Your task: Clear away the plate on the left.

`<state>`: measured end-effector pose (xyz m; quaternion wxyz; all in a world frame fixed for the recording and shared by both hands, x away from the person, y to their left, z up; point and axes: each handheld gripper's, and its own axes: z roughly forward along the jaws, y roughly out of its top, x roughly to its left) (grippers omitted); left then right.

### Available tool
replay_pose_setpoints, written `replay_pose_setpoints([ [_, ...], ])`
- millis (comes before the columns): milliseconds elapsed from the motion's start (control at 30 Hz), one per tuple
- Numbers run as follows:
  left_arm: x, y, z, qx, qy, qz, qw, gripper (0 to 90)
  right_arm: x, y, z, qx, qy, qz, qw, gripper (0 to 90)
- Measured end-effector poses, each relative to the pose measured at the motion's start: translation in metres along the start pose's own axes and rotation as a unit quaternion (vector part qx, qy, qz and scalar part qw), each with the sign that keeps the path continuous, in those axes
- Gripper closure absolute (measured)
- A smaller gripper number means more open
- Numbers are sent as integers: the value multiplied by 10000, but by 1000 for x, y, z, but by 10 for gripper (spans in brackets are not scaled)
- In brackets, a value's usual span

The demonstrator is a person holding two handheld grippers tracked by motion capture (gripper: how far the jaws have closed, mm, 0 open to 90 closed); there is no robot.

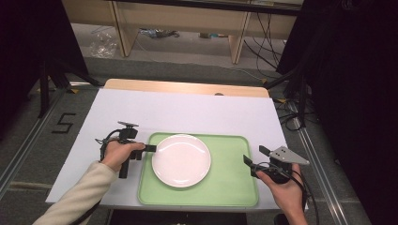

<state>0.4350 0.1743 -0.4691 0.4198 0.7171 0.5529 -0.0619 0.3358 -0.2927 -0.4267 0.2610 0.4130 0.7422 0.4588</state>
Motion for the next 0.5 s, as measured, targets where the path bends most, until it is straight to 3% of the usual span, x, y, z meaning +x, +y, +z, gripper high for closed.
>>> replay_pose_setpoints([
  [133, -7, -2, -6, -354, 30, 425, 9985, 655, 0, 0, 0, 4, -8, 6, 10000, 279],
  [233, -9, -5, -15, -792, 31, 985, 9920, 501, 0, -1, 1, -97, -6, 30, 9999, 277],
  [333, -10, -6, -21, -1113, -2, 1458, 9830, 342, 0, -1, 1, -120, 38, 72, 9999, 276],
  [467, -13, -10, -27, -1361, -51, 1653, 9768, 250, -1, -1, 0, -106, -4, 47, 9999, 273],
  [500, -13, -10, -29, -1430, -32, 1771, 9737, 245, -2, -1, 0, -72, -4, 54, 10000, 273],
])
